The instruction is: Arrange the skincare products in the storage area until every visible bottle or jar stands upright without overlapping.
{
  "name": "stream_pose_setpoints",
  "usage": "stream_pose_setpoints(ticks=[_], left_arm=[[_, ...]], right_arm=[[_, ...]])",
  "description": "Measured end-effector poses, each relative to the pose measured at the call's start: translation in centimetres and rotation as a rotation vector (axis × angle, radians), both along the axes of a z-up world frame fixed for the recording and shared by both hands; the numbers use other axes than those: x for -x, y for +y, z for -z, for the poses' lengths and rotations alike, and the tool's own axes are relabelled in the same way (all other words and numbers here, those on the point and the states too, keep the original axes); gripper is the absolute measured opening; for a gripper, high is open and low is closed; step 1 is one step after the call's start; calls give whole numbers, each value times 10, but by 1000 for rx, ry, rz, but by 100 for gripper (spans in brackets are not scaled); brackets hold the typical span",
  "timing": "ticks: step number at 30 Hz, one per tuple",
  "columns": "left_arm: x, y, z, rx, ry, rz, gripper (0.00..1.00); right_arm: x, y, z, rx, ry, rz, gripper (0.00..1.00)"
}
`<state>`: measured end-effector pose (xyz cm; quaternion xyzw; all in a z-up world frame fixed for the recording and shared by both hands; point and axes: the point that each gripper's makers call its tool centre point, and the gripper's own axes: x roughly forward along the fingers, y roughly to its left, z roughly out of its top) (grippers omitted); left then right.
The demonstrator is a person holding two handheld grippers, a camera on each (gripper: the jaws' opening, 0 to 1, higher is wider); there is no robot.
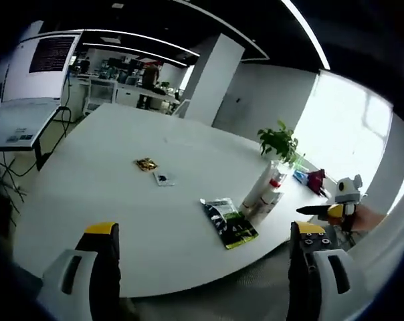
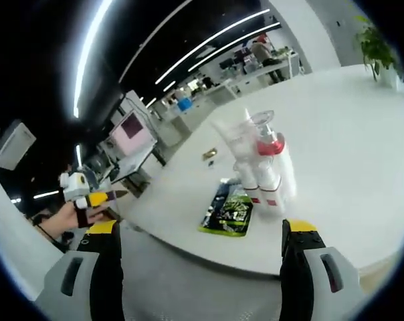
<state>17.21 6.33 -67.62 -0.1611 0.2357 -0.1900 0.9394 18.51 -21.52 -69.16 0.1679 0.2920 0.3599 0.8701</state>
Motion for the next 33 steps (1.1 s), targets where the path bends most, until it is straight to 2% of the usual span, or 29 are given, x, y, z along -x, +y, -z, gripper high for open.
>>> stream_pose_setpoints(ticks=[3, 6, 14, 18, 26, 33], left_arm=[[-1, 2, 5, -37, 4, -2, 99], [-5, 4, 5, -31, 3, -1, 99], [-15, -2, 2, -47, 5, 8, 99], [-24, -3, 4, -27, 18, 1, 99], [-44, -12, 18, -32, 71, 2, 99], [-74, -17, 35, -76, 135, -7, 99]], right_arm=[[3, 5, 1, 13, -4, -7, 99], [4, 6, 3, 48, -14, -24, 99], [6, 9, 7, 70, 0, -46, 99], [6, 7, 7, 68, 2, -47, 98], [7, 7, 11, 72, 18, -59, 97], [7, 5, 14, 62, 46, -59, 97]])
